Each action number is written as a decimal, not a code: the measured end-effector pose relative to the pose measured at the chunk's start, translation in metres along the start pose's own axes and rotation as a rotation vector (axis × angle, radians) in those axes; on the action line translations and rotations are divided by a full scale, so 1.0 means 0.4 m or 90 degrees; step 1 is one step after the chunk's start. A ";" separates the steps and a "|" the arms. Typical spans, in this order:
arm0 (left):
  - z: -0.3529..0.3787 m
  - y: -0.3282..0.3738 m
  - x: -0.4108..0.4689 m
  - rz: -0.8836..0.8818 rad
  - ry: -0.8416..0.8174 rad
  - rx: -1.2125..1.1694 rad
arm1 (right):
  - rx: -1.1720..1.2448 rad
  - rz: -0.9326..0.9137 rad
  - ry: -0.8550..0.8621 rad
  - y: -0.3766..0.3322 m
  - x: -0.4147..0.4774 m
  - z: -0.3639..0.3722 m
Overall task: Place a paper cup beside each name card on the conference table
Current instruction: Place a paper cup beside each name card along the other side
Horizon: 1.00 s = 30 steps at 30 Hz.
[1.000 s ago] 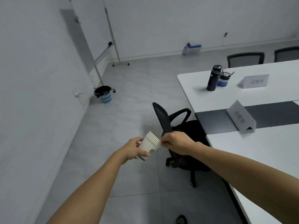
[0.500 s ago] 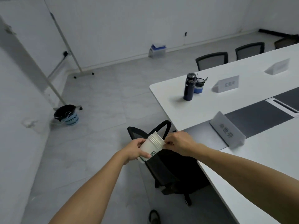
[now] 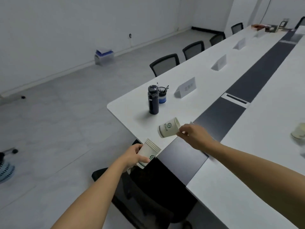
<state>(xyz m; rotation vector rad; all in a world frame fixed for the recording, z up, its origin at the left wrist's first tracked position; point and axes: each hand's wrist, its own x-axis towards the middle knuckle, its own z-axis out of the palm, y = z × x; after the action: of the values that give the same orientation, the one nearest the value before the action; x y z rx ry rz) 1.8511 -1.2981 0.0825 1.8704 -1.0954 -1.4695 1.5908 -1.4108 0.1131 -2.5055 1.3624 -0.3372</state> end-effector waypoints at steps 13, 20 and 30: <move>0.206 0.130 0.263 -0.074 -0.056 0.064 | -0.102 0.333 -0.045 0.527 0.115 0.035; 0.268 0.117 0.313 -0.142 -0.058 0.078 | -0.010 0.336 -0.153 0.593 0.117 0.137; 0.199 0.112 0.294 -0.110 -0.048 0.059 | -0.143 0.312 -0.132 0.548 0.133 0.092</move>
<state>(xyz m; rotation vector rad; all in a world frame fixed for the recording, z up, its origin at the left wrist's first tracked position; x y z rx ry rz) 1.7726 -1.4143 0.0327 2.0331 -1.0759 -1.6214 1.4600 -1.5657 0.0075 -2.1813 1.9378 0.1805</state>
